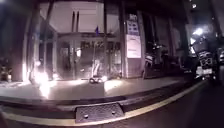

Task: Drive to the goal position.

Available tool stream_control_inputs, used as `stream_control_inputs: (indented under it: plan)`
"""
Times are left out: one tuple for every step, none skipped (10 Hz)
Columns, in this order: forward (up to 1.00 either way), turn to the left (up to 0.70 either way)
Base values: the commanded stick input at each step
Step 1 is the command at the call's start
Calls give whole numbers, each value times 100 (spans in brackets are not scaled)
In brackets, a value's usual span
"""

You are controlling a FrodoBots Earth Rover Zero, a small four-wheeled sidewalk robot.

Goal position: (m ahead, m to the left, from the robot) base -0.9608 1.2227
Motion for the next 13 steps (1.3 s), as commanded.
stream_control_inputs:
  plan:
    - [45,0]
    - [45,0]
    - [45,0]
    - [45,0]
    - [45,0]
    - [45,0]
    - [45,0]
    - [45,0]
    - [45,0]
    - [45,0]
    - [45,0]
    - [45,0]
    - [45,0]
